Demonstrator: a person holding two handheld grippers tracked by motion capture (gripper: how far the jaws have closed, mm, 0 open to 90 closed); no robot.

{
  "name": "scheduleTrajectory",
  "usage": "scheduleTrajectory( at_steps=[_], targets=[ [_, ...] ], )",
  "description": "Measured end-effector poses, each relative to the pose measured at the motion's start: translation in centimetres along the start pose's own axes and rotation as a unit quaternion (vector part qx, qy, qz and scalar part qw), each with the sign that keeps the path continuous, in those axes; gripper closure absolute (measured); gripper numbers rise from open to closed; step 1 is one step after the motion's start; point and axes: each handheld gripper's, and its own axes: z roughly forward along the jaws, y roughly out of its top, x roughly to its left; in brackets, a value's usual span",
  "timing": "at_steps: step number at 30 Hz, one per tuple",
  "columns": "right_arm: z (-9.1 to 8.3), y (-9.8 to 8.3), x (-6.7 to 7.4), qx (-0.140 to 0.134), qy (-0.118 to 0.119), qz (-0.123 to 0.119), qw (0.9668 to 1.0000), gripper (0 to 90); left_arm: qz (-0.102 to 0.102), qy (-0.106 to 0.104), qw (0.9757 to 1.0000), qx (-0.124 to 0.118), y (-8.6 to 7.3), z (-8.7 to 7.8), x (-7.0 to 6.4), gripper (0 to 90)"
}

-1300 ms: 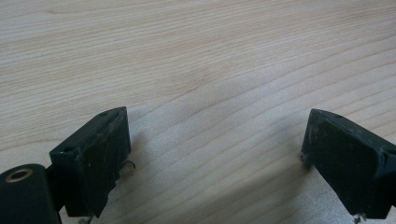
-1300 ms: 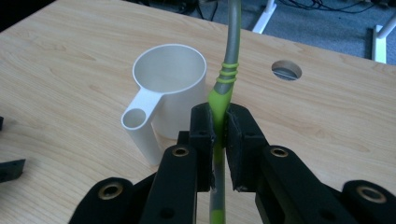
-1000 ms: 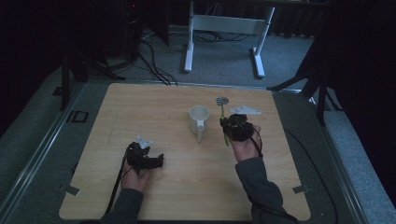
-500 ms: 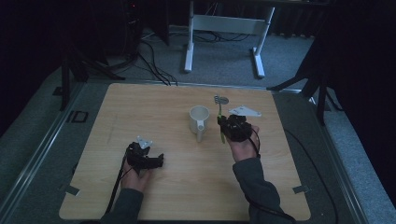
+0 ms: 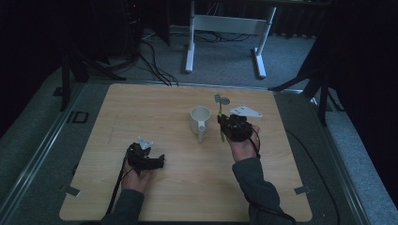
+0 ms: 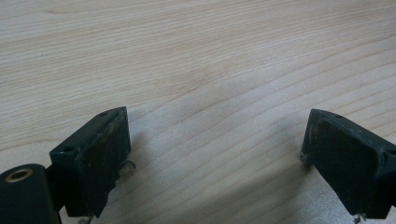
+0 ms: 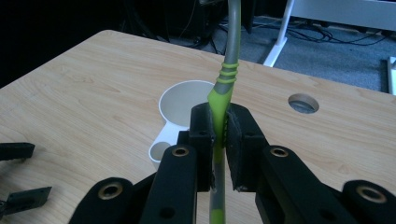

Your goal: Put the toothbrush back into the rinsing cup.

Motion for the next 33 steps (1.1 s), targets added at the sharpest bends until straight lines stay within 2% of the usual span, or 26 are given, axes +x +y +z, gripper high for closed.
scheduleTrajectory(
  at_steps=[20,33],
  targets=[
    [0.45,0.45,0.73,-0.027,0.008,-0.001,0.9996,81.4,0.000,0.000,1.0000,0.000,0.00,0.00,0.00,8.3],
    [0.44,0.54,0.15,-0.042,0.024,0.026,0.9985,81.4,0.000,0.000,1.0000,0.000,0.00,0.00,-0.01,8.4]
  ],
)
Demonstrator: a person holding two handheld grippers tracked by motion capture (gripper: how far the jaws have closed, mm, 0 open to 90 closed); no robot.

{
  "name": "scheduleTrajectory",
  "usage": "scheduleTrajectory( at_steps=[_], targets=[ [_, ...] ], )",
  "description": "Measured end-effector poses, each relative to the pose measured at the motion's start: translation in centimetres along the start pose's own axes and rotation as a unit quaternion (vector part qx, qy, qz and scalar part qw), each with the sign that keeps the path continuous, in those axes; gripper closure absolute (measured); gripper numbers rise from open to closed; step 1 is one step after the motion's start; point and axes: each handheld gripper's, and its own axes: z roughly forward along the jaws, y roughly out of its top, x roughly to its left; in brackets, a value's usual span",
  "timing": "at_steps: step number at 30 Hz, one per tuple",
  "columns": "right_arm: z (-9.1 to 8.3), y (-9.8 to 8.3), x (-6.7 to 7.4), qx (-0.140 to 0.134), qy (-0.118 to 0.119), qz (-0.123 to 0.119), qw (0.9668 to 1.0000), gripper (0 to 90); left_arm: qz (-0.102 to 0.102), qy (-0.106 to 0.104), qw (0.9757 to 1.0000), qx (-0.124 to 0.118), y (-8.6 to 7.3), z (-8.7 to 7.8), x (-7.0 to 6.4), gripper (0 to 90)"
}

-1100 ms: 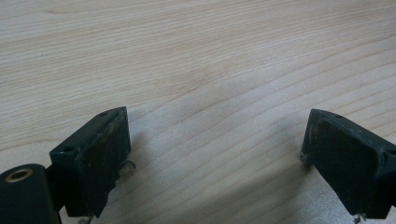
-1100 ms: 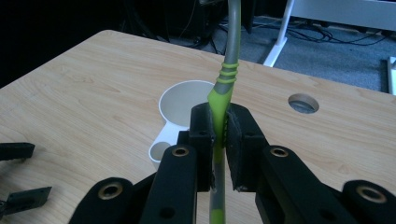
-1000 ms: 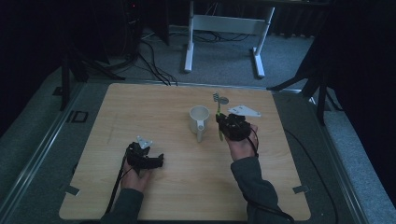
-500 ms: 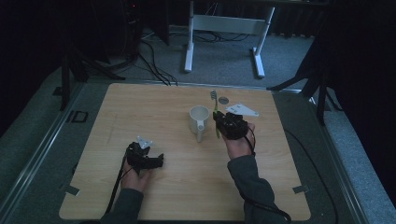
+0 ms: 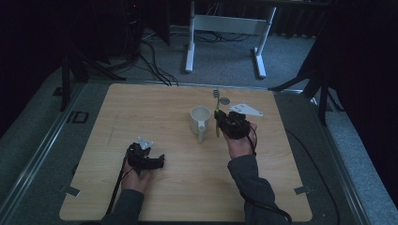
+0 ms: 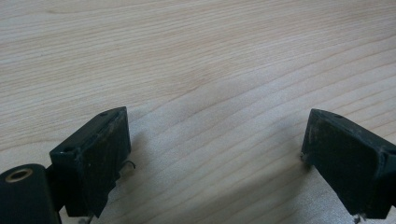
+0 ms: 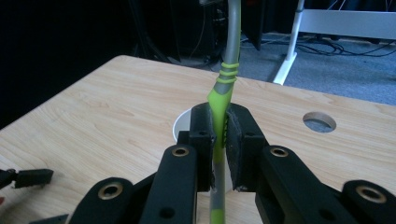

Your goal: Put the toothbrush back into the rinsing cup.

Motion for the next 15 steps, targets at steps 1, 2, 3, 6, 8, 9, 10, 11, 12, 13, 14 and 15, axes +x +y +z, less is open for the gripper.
scheduleTrajectory(
  at_steps=[1,2,3,6,8,9,10,11,12,13,14,15],
  targets=[
    [-0.04,-0.01,-0.02,-0.004,0.002,0.003,1.0000,81.4,0.000,0.000,1.0000,0.000,0.00,0.00,0.00,8.3],
    [-0.06,-0.03,-0.03,-0.007,0.005,0.002,1.0000,81.4,0.000,0.000,1.0000,0.000,0.00,0.00,0.00,8.3],
    [-0.08,-0.03,-0.02,-0.009,0.006,0.002,0.9999,81.4,0.000,0.000,1.0000,0.000,0.00,0.00,0.00,8.3],
    [-0.09,-0.04,0.04,-0.014,0.007,0.000,0.9999,81.4,0.000,0.000,1.0000,0.000,0.00,0.00,0.00,8.3],
    [-0.08,-0.02,0.11,-0.016,0.009,-0.002,0.9998,81.4,0.000,0.000,1.0000,0.000,0.00,0.00,0.01,8.3],
    [-0.08,-0.01,0.16,-0.018,0.009,-0.003,0.9998,81.4,0.000,0.000,1.0000,0.000,0.00,0.00,0.00,8.3],
    [-0.09,0.01,0.21,-0.020,0.009,-0.003,0.9998,81.4,0.000,0.000,1.0000,0.000,0.00,0.00,0.00,8.4],
    [-0.10,0.04,0.27,-0.021,0.010,-0.003,0.9997,81.4,0.000,0.000,1.0000,0.000,0.00,0.00,0.01,8.3],
    [-0.10,0.07,0.34,-0.022,0.011,-0.004,0.9997,81.4,0.000,0.000,1.0000,0.000,0.00,0.00,0.00,8.3],
    [-0.09,0.09,0.39,-0.023,0.012,-0.005,0.9997,81.4,0.000,0.000,1.0000,0.000,0.00,0.00,0.01,8.3],
    [-0.07,0.11,0.46,-0.024,0.013,-0.005,0.9996,81.4,0.000,0.000,1.0000,0.000,0.00,0.00,0.00,8.3],
    [-0.04,0.13,0.51,-0.024,0.013,-0.005,0.9996,81.4,0.000,0.000,1.0000,0.000,0.00,0.00,0.00,8.3]
  ],
)
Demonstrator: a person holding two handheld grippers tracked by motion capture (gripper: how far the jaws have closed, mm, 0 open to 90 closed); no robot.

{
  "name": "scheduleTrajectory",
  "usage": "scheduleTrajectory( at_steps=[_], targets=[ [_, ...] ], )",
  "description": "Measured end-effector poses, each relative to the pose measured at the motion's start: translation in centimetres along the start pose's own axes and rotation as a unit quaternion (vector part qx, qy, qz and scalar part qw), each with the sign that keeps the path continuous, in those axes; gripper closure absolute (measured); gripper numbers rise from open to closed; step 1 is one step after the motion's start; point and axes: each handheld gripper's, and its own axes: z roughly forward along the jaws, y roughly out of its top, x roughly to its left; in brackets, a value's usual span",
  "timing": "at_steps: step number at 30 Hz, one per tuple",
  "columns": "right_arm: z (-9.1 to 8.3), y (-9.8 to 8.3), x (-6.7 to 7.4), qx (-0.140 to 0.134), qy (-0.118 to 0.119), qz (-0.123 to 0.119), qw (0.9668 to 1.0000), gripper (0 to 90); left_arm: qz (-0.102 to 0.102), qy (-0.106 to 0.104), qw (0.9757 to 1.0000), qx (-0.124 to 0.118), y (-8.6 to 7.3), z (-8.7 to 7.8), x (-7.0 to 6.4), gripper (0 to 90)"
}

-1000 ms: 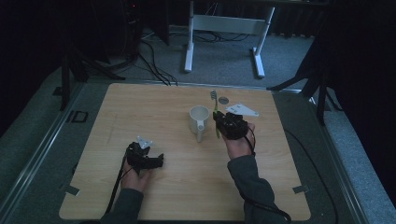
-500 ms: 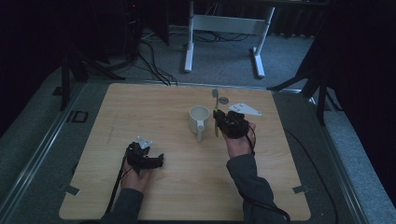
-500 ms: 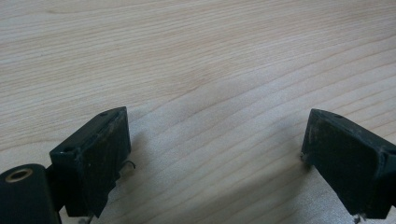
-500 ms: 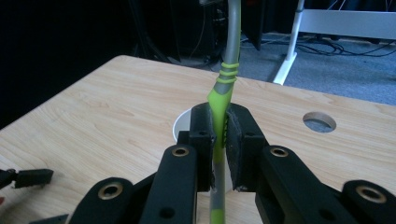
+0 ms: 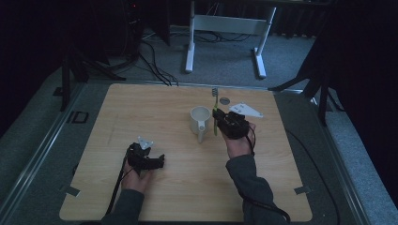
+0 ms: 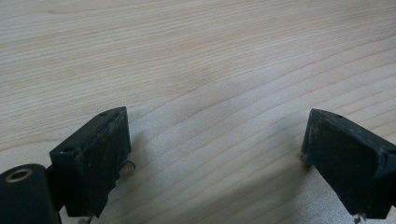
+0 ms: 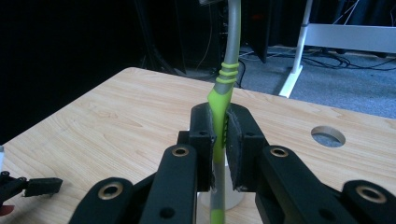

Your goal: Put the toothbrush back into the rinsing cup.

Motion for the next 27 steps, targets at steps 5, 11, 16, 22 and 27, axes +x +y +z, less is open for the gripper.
scheduleTrajectory(
  at_steps=[5,11,16,22,27],
  targets=[
    [0.25,0.03,0.18,-0.003,0.002,-0.002,1.0000,81.4,0.000,0.000,1.0000,0.000,0.00,0.00,0.00,8.3],
    [0.46,-0.07,0.28,-0.007,0.005,0.000,1.0000,81.4,0.000,0.000,1.0000,0.000,0.00,0.00,0.00,8.3],
    [0.58,0.03,0.40,-0.011,0.012,0.007,0.9998,81.4,0.000,0.000,1.0000,0.000,0.00,0.00,0.00,8.3],
    [0.66,0.27,0.79,-0.017,0.014,0.003,0.9997,81.4,0.000,0.000,1.0000,0.000,0.00,0.00,0.00,8.3],
    [0.75,0.39,0.95,-0.022,0.016,0.002,0.9996,81.4,0.000,0.000,1.0000,0.000,0.00,0.00,0.00,8.4]
  ],
)
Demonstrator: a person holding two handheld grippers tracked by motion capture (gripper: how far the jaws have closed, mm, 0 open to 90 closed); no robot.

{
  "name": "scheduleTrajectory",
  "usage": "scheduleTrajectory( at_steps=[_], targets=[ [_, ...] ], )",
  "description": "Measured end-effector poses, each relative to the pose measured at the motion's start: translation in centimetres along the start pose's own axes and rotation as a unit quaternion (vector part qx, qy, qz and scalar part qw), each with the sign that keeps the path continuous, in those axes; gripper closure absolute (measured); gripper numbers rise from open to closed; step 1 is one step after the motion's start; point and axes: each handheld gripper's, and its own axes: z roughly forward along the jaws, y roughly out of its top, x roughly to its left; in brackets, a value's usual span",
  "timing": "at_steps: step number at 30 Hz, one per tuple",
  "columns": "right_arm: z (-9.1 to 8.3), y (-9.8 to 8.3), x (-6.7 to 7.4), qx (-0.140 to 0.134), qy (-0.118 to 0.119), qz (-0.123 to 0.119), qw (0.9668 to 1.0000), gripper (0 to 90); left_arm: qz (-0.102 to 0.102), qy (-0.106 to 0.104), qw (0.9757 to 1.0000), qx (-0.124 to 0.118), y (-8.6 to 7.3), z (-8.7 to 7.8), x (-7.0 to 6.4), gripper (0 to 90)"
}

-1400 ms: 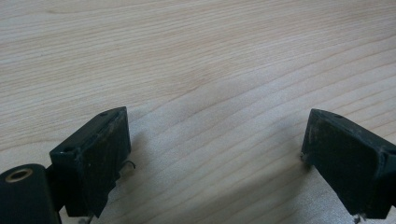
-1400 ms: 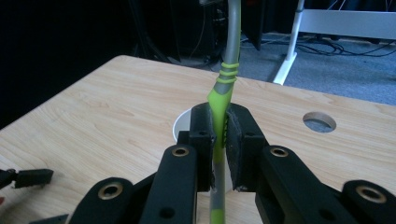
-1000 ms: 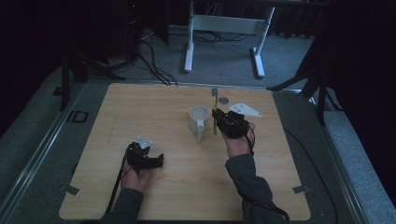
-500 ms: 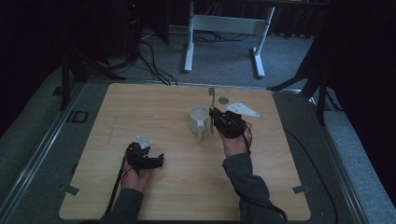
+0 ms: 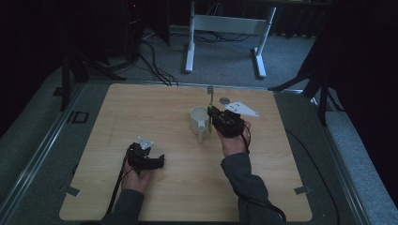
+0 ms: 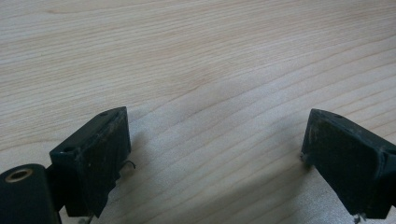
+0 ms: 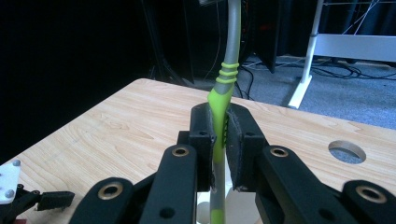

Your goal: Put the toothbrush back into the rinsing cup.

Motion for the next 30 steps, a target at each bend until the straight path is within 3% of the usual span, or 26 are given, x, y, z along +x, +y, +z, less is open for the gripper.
scheduleTrajectory(
  at_steps=[30],
  targets=[
    [0.77,-0.17,0.39,-0.015,0.010,0.002,0.9998,81.4,0.001,-0.001,1.0000,-0.001,0.02,0.04,-0.05,8.3]
  ],
)
